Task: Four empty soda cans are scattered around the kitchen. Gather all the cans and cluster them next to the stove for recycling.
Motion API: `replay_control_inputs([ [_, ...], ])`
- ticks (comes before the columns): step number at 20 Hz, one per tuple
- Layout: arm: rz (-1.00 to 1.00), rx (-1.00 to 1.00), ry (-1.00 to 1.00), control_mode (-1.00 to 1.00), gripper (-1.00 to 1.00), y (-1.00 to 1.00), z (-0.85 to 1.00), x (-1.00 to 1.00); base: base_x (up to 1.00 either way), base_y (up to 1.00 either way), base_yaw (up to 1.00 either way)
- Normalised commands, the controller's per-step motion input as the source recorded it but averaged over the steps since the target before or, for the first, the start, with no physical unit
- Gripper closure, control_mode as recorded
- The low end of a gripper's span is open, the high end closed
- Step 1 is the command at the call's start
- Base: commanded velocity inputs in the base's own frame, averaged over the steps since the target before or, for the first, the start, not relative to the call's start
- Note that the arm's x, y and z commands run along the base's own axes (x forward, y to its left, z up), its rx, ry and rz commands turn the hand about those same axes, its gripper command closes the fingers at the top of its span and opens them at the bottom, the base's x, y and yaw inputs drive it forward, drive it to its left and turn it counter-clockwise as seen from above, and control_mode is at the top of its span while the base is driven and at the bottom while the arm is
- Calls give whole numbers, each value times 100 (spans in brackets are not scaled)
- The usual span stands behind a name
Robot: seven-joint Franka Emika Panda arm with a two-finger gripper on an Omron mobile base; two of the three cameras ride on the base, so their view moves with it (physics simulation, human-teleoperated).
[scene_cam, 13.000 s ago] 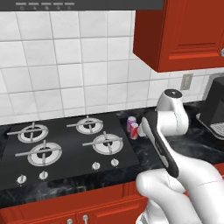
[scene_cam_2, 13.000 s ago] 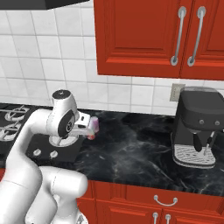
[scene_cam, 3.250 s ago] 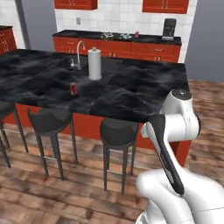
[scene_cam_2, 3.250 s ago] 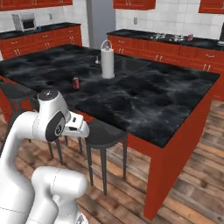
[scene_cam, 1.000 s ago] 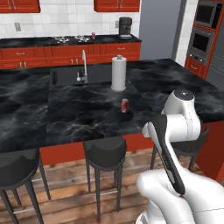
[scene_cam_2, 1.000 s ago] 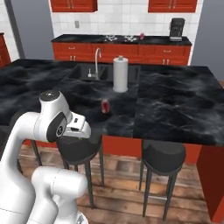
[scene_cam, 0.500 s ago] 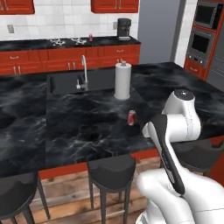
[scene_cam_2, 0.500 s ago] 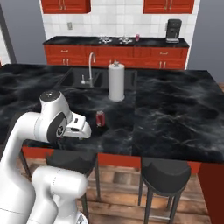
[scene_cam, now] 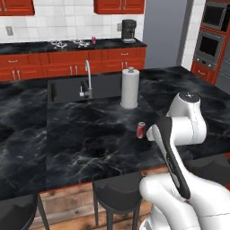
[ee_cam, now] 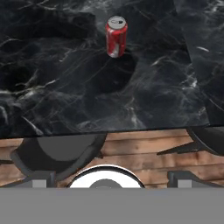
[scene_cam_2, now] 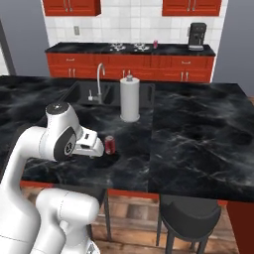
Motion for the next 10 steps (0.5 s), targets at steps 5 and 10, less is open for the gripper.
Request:
replay_control_inputs([
  [5, 0, 0, 0, 100, -100, 0, 0, 0, 51, 1, 0],
  [10, 0, 0, 0, 100, -100, 0, 0, 0, 46, 3, 0],
])
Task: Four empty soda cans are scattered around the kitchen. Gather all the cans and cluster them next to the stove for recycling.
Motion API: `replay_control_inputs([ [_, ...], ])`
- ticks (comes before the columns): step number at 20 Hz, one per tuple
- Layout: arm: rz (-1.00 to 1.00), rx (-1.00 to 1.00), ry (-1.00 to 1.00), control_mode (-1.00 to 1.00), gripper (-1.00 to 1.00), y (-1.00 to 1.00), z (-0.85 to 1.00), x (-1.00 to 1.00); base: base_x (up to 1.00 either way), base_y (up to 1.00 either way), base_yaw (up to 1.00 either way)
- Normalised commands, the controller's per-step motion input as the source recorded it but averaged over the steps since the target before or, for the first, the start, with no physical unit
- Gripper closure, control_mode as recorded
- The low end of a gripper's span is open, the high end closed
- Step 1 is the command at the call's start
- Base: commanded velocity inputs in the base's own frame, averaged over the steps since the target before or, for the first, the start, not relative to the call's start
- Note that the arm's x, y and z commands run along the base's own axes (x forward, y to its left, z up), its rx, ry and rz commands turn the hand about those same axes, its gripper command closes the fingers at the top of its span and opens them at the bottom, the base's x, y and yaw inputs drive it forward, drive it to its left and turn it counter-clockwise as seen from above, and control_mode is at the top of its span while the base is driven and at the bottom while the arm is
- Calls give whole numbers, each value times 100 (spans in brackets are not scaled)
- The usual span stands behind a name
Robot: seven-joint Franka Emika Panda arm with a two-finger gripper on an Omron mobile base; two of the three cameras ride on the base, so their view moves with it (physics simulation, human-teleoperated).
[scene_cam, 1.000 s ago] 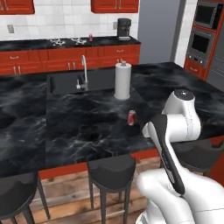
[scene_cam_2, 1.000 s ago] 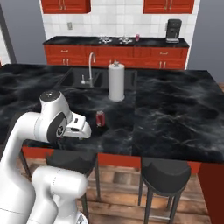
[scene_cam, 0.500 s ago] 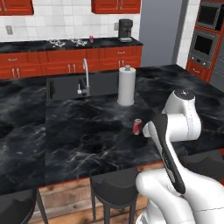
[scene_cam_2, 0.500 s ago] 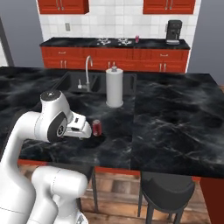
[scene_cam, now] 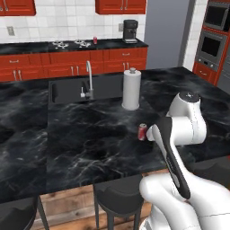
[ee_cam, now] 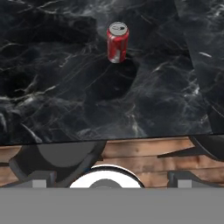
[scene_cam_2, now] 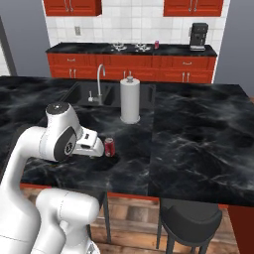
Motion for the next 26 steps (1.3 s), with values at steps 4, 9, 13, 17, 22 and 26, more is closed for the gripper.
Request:
replay_control_inputs([
  [4, 0, 0, 0, -100, -100, 1, 0, 53, 13, 1, 0],
  [9, 0, 0, 0, -100, -100, 1, 0, 80, 0, 0, 0],
  [13, 0, 0, 0, -100, -100, 0, 0, 63, 0, 0, 0],
  [17, 0, 0, 0, -100, -100, 0, 0, 46, 0, 0, 0],
  [22, 0, 1, 0, -100, -100, 0, 0, 32, 0, 0, 0],
  [26, 0, 1, 0, -100, -100, 0, 0, 33, 0, 0, 0],
])
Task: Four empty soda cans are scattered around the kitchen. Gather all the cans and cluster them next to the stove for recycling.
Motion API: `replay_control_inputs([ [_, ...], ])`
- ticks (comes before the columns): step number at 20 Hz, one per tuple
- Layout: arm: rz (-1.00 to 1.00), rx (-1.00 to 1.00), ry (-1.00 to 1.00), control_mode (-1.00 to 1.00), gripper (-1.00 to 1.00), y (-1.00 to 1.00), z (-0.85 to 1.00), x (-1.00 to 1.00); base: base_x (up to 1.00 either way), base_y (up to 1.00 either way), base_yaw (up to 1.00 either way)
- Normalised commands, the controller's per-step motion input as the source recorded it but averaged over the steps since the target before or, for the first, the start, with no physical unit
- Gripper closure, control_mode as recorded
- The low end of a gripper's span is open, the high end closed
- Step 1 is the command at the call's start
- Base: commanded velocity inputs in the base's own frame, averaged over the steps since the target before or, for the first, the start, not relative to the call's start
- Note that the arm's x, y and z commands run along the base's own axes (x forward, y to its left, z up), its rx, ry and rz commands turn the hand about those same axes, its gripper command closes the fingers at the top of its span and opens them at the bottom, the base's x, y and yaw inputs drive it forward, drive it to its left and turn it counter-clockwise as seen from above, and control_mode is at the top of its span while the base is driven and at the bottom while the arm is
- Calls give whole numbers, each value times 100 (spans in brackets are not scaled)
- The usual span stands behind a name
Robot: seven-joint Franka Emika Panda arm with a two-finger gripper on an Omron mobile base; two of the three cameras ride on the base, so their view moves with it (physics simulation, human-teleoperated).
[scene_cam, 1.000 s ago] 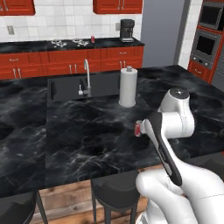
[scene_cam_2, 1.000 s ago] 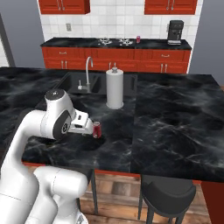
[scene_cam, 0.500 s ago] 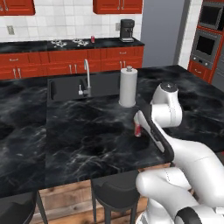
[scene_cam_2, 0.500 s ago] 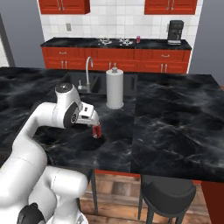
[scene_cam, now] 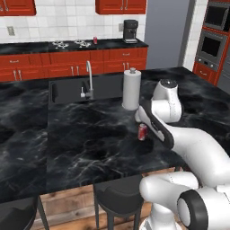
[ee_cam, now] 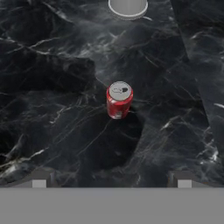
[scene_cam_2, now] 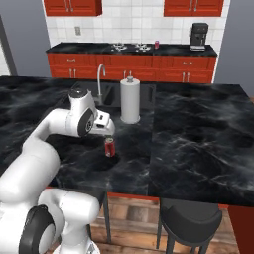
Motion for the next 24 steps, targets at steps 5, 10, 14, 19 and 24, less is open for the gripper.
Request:
replay_control_inputs([
  [5, 0, 1, 0, -100, -100, 0, -9, 27, 0, 0, 0],
  [10, 0, 3, 0, -100, -100, 0, -13, 23, 0, 0, 0],
  [14, 0, 2, 0, -100, -100, 0, -23, 20, 0, 0, 0],
  [19, 0, 1, 0, -100, -100, 0, -21, 18, 0, 0, 0],
  [24, 0, 0, 0, -100, -100, -3, -21, 24, 0, 0, 0],
])
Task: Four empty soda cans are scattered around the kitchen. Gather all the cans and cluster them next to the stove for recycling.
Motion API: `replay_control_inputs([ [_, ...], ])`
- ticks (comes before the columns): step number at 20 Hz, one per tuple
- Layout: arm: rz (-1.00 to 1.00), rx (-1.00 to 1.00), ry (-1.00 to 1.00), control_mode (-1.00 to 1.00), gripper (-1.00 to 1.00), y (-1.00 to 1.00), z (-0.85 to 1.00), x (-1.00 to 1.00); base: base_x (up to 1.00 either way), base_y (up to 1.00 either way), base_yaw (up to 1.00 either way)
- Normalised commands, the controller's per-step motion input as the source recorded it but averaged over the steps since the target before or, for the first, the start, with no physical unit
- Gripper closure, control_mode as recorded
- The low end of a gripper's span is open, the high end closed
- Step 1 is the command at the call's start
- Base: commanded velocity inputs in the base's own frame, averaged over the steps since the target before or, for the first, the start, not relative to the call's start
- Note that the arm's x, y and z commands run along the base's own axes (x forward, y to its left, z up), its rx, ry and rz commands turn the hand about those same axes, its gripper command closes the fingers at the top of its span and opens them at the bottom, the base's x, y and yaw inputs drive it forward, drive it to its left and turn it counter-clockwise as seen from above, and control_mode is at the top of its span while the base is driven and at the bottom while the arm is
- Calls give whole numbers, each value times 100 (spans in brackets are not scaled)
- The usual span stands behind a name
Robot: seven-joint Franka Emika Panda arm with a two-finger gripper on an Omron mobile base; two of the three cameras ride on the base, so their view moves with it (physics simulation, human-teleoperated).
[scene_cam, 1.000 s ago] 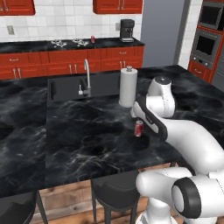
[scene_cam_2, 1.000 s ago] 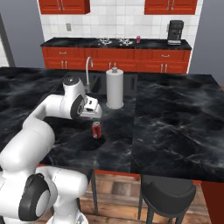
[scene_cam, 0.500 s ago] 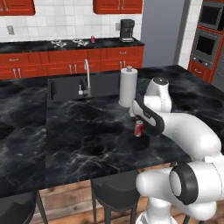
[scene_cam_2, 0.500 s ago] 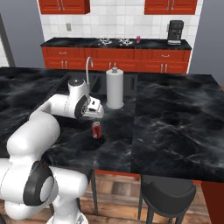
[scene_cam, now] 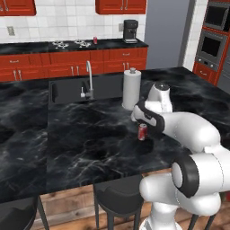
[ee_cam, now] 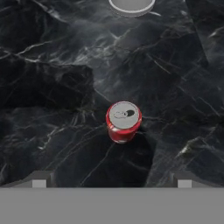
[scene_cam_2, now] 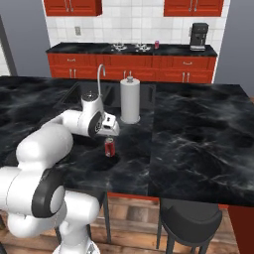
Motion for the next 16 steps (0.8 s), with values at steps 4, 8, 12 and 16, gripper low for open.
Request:
replay_control_inputs([
  [4, 0, 0, 0, -100, -100, -7, -20, 24, 0, 0, 0],
  [8, -1, 0, 0, -100, -100, -6, -17, 21, 0, 0, 0],
  [12, 0, 0, 0, -100, -100, -2, -18, 14, 0, 0, 0],
  [16, 0, 0, 0, -100, -100, 0, -18, 11, 0, 0, 0],
])
